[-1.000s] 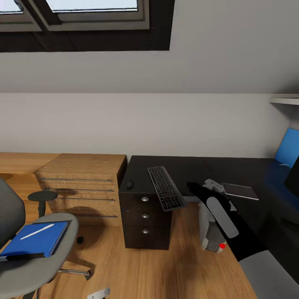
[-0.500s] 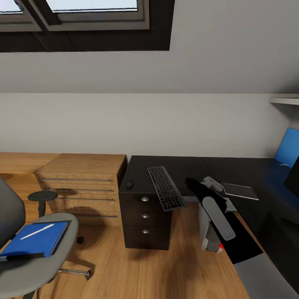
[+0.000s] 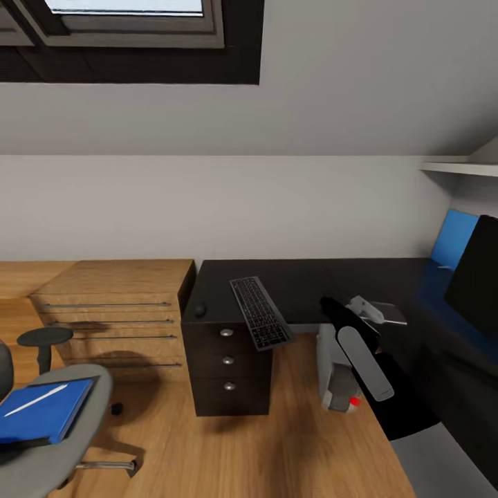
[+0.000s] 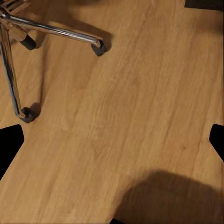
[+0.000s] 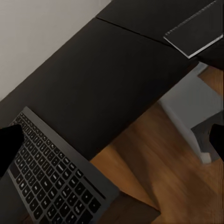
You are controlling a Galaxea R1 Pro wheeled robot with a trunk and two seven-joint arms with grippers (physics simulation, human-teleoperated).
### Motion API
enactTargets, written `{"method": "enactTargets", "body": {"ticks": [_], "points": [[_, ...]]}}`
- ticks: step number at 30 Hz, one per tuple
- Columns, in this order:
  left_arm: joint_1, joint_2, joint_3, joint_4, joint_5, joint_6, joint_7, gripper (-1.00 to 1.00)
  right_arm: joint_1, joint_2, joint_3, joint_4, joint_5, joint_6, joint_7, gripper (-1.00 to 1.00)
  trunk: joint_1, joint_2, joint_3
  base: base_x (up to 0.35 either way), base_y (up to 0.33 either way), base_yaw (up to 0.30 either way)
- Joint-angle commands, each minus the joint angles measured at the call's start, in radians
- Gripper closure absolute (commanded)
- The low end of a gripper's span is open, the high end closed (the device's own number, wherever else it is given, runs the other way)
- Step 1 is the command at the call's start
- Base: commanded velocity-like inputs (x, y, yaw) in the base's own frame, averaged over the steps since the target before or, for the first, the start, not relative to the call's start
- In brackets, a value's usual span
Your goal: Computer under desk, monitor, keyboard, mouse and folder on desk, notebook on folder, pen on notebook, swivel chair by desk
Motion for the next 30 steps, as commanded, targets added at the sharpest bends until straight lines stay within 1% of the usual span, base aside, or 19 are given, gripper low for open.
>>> {"method": "enactTargets", "body": {"ticks": [1, 8, 11, 17, 21, 25, 26, 28, 29, 30], "points": [[0.000, 0.000, -0.009, -0.001, 0.007, -0.002, 0.006, -1.00, -0.001, -0.001, 0.002, -0.001, -0.003, 0.006, -0.006, -1.00, 0.000, -0.001, -0.001, 0.000, 0.000, -0.266], [0.000, 0.002, -0.009, -0.001, 0.007, -0.001, 0.005, -1.00, -0.001, -0.001, 0.002, 0.000, -0.003, 0.006, -0.008, -1.00, 0.000, -0.001, -0.004, 0.000, 0.000, -0.267], [0.000, 0.005, -0.009, -0.001, 0.007, -0.001, 0.005, -1.00, -0.001, -0.001, 0.002, 0.000, -0.003, 0.006, -0.007, -1.00, 0.000, -0.001, -0.005, 0.000, 0.000, -0.167], [0.000, 0.016, -0.008, -0.001, 0.007, -0.001, 0.004, -1.00, -0.001, -0.001, 0.002, -0.001, -0.004, 0.006, -0.007, -1.00, 0.000, -0.001, -0.006, 0.074, 0.000, -0.048], [0.000, 0.024, -0.008, -0.001, 0.007, -0.001, -0.011, -1.00, -0.001, -0.001, 0.002, -0.001, -0.004, 0.006, -0.007, -1.00, 0.000, -0.001, -0.006, 0.274, 0.000, -0.007], [0.000, 0.026, -0.008, -0.001, 0.008, 0.000, -0.042, -1.00, -0.001, -0.002, 0.002, -0.001, -0.004, 0.007, -0.007, -1.00, 0.000, -0.001, -0.006, 0.280, 0.000, -0.002], [0.000, 0.028, -0.009, -0.001, 0.008, 0.000, -0.063, -1.00, -0.001, -0.011, 0.003, 0.002, 0.020, 0.010, -0.004, -1.00, 0.000, -0.001, -0.006, 0.111, -0.114, 0.000], [0.000, 0.028, -0.009, -0.001, 0.008, -0.001, -0.064, -1.00, -0.001, -0.013, 0.003, 0.004, 0.043, 0.010, -0.002, -1.00, 0.000, -0.001, -0.006, 0.153, -0.140, 0.000], [0.000, 0.028, -0.009, -0.001, 0.008, -0.002, -0.065, -1.00, -0.001, -0.015, 0.005, 0.013, 0.143, 0.008, 0.002, -1.00, 0.000, -0.001, -0.006, 0.189, -0.166, 0.000], [0.000, 0.028, -0.009, -0.001, 0.008, -0.002, -0.065, -1.00, -0.001, -0.015, 0.005, 0.017, 0.158, 0.008, 0.002, -1.00, 0.000, -0.001, -0.006, 0.160, -0.141, 0.000]]}}
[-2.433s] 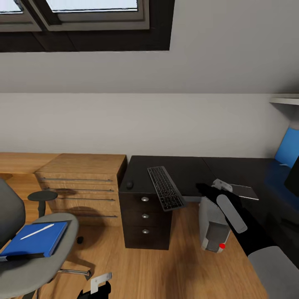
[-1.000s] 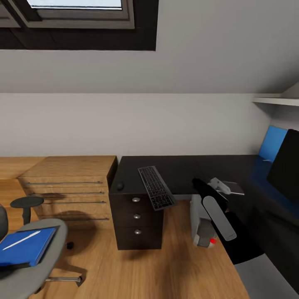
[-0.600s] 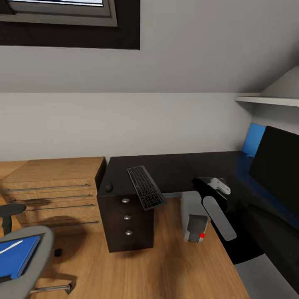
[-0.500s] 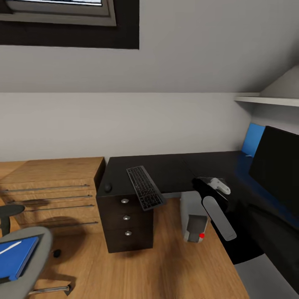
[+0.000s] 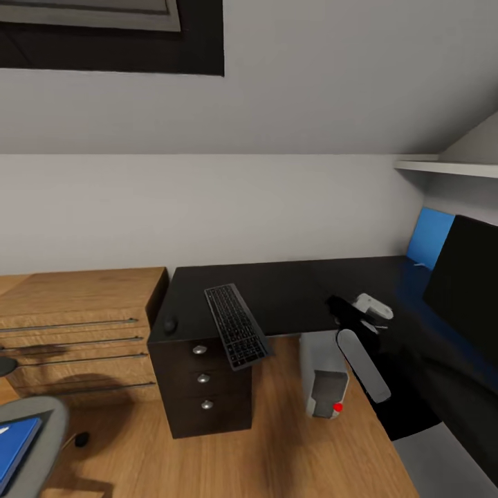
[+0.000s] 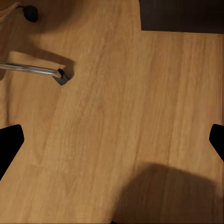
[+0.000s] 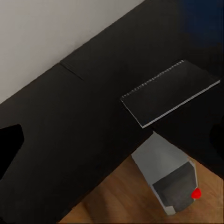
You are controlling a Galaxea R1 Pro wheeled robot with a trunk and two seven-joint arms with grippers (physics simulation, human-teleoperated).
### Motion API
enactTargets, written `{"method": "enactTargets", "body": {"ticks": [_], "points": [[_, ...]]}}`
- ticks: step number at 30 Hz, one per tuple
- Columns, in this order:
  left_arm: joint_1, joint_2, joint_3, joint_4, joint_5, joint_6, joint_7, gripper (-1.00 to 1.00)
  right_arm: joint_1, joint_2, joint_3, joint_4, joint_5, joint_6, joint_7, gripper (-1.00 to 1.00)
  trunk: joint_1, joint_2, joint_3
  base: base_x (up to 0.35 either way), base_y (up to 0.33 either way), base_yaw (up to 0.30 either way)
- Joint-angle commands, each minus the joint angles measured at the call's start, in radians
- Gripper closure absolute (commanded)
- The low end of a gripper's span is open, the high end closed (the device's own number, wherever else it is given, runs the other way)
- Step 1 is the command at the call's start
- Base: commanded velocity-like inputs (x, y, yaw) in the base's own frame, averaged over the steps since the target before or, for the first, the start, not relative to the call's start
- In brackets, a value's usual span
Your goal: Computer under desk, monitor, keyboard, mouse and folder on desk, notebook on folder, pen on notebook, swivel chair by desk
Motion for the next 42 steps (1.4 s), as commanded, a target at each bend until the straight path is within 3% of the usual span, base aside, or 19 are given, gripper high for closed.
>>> {"method": "enactTargets", "body": {"ticks": [1, 7, 10, 15, 17, 19, 22, 23, 26, 28, 30, 31, 36, 42], "points": [[0.000, 0.000, -0.009, -0.001, 0.006, -0.002, 0.006, -1.00, -0.001, 0.000, 0.004, 0.015, 0.054, 0.005, -0.004, -1.00, 0.000, -0.001, -0.001, 0.065, -0.058, 0.000], [0.000, -0.001, -0.009, -0.001, 0.006, -0.002, 0.006, -1.00, -0.001, 0.000, -0.001, 0.053, 0.171, 0.004, 0.000, -1.00, 0.000, -0.001, -0.001, 0.028, -0.025, 0.000], [0.000, -0.001, -0.009, -0.001, 0.006, -0.002, 0.006, -1.00, -0.002, 0.000, -0.003, 0.092, 0.209, 0.004, 0.011, -1.00, 0.000, -0.001, -0.001, 0.007, -0.006, 0.000], [0.000, -0.001, -0.009, -0.001, 0.005, -0.002, 0.006, -1.00, -0.017, 0.000, -0.004, 0.182, 0.282, 0.004, 0.075, -1.00, 0.000, -0.001, -0.001, 0.003, -0.003, 0.000], [0.000, -0.001, -0.009, -0.001, 0.006, -0.002, 0.006, -1.00, -0.038, -0.001, -0.005, 0.210, 0.301, 0.005, 0.099, -1.00, 0.000, -0.001, -0.001, 0.001, -0.001, 0.000], [0.000, -0.001, -0.009, -0.001, 0.005, -0.002, 0.006, -1.00, -0.115, -0.005, -0.008, 0.277, 0.324, 0.008, 0.135, -1.00, 0.000, -0.001, -0.001, 0.000, 0.000, 0.000], [0.000, -0.002, -0.009, -0.001, 0.006, -0.002, 0.006, -1.00, -0.226, -0.018, -0.010, 0.405, 0.332, 0.007, 0.160, -1.00, 0.000, -0.001, -0.001, 0.000, 0.000, 0.000], [0.000, -0.002, -0.009, -0.001, 0.005, -0.002, 0.006, -1.00, -0.287, -0.025, -0.011, 0.487, 0.334, 0.005, 0.180, -1.00, 0.000, -0.001, -0.001, 0.000, 0.000, 0.000], [0.000, -0.002, -0.009, -0.001, 0.005, -0.002, 0.006, -1.00, -0.376, -0.032, -0.011, 0.626, 0.336, -0.004, 0.236, -1.00, 0.000, -0.001, -0.001, 0.000, 0.000, 0.000], [0.000, -0.003, -0.009, -0.001, 0.005, -0.002, 0.006, -1.00, -0.457, -0.036, -0.011, 0.775, 0.339, -0.037, 0.321, -1.00, 0.000, -0.001, -0.001, 0.000, 0.000, 0.000], [0.000, -0.004, -0.009, -0.001, 0.004, -0.002, 0.006, -1.00, -0.500, -0.037, -0.011, 0.872, 0.340, -0.079, 0.382, -1.00, 0.000, -0.001, -0.001, 0.000, 0.000, 0.000], [0.000, -0.005, -0.010, -0.001, 0.004, -0.003, 0.006, -1.00, -0.532, -0.039, -0.009, 0.963, 0.341, -0.140, 0.438, -1.00, 0.000, -0.001, -0.001, 0.000, 0.000, 0.000], [0.000, -0.005, -0.009, -0.001, 0.004, -0.008, 0.006, -1.00, -0.575, -0.037, 0.002, 1.139, 0.339, -0.254, 0.530, -1.00, 0.000, -0.001, -0.001, 0.001, 0.000, 0.000], [0.000, -0.004, -0.009, -0.001, 0.005, -0.011, 0.006, -1.00, -0.572, -0.025, 0.008, 1.209, 0.338, -0.278, 0.549, -1.00, 0.000, -0.001, -0.001, 0.139, 0.000, 0.000]]}}
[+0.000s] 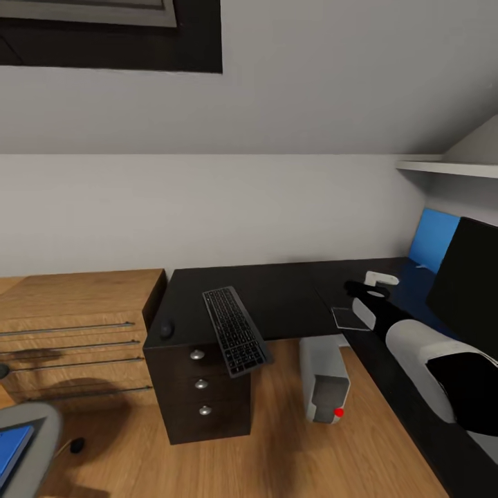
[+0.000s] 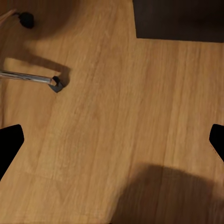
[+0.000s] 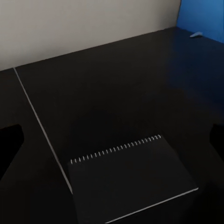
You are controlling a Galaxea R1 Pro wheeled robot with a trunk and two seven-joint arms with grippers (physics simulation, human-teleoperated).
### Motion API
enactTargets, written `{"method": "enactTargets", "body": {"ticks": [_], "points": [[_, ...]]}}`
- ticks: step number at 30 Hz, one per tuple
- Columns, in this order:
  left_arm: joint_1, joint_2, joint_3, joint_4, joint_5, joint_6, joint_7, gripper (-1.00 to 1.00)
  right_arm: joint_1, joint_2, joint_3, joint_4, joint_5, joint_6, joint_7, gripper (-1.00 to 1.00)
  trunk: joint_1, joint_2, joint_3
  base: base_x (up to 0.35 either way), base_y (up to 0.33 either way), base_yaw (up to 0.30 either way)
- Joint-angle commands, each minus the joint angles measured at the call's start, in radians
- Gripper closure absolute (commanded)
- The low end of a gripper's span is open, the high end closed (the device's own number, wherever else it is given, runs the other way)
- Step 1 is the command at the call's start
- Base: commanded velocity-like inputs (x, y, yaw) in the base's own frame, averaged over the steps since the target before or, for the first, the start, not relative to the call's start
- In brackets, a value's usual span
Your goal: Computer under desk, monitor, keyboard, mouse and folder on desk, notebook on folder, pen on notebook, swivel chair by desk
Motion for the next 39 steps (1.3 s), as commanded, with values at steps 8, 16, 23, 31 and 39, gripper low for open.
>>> {"method": "enactTargets", "body": {"ticks": [8, 16, 23, 31, 39], "points": [[0.000, -0.002, -0.009, -0.001, 0.005, -0.002, 0.006, -1.00, 0.002, 0.003, 0.010, 0.016, -0.012, 0.012, -0.002, -1.00, 0.000, -0.001, -0.001, 0.289, 0.000, 0.000], [0.001, -0.002, -0.009, -0.001, 0.005, -0.002, 0.007, -1.00, 0.003, 0.000, 0.009, 0.021, -0.011, 0.020, -0.002, -1.00, 0.000, -0.001, -0.001, 0.317, -0.019, 0.000], [0.001, -0.001, -0.008, -0.001, 0.006, -0.002, 0.007, -1.00, 0.003, -0.002, 0.010, 0.025, -0.012, 0.102, -0.005, -1.00, 0.000, -0.001, -0.001, 0.275, -0.176, 0.000], [0.001, -0.001, -0.008, -0.001, 0.007, -0.001, 0.007, -1.00, 0.005, 0.001, 0.011, 0.026, -0.012, 0.140, -0.004, -1.00, 0.000, -0.001, -0.001, 0.068, -0.068, 0.000], [0.001, -0.001, -0.008, -0.001, 0.007, -0.004, 0.011, -1.00, 0.006, 0.000, 0.010, 0.026, -0.014, 0.145, -0.006, -1.00, 0.000, -0.001, -0.001, 0.003, -0.003, 0.000]]}}
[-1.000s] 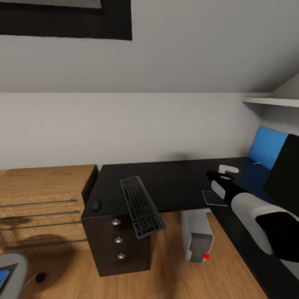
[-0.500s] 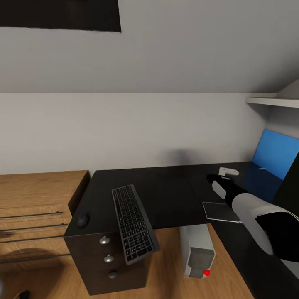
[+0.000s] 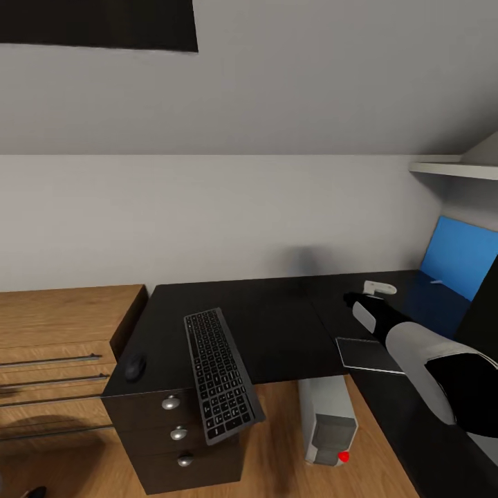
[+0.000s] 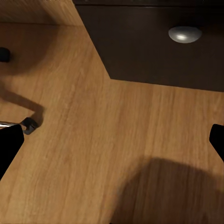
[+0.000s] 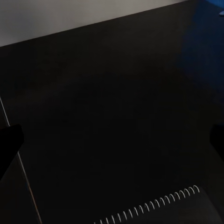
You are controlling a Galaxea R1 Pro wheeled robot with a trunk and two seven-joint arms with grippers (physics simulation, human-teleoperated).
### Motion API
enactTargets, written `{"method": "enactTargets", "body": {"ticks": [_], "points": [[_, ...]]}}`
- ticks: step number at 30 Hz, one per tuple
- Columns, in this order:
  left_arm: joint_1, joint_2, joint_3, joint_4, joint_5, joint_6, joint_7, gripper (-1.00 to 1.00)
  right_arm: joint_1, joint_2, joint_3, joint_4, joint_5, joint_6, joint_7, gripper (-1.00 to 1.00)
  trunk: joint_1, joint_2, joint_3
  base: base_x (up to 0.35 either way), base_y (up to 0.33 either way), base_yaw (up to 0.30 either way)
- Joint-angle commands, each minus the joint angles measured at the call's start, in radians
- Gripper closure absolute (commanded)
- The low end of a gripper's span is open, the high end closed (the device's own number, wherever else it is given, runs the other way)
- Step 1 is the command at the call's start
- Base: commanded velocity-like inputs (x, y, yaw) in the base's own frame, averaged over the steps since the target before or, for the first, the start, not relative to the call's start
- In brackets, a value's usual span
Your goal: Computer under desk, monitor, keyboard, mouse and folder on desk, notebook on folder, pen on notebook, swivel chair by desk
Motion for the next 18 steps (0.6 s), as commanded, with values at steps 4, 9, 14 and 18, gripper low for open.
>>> {"method": "enactTargets", "body": {"ticks": [4, 9, 14, 18], "points": [[-0.001, -0.001, -0.008, -0.003, 0.005, -0.029, 0.009, -1.00, 0.000, -0.001, 0.008, -0.002, -0.006, 0.008, -0.006, -1.00, 0.000, -0.001, -0.001, 0.000, 0.000, 0.000], [0.000, -0.004, -0.009, -0.006, 0.006, -0.168, 0.006, -1.00, 0.001, -0.002, 0.008, 0.003, -0.006, 0.007, -0.006, -1.00, 0.000, -0.001, -0.001, 0.000, 0.000, 0.000], [0.000, -0.018, -0.008, -0.020, 0.006, -0.217, 0.007, -1.00, 0.001, -0.001, 0.008, 0.009, -0.006, 0.009, -0.008, -1.00, 0.000, -0.001, -0.001, 0.000, 0.000, 0.000], [0.000, -0.026, -0.007, -0.024, 0.006, -0.221, 0.007, -1.00, 0.001, -0.001, 0.008, 0.010, -0.007, 0.009, -0.008, -1.00, 0.000, -0.001, -0.001, 0.000, 0.000, 0.000]]}}
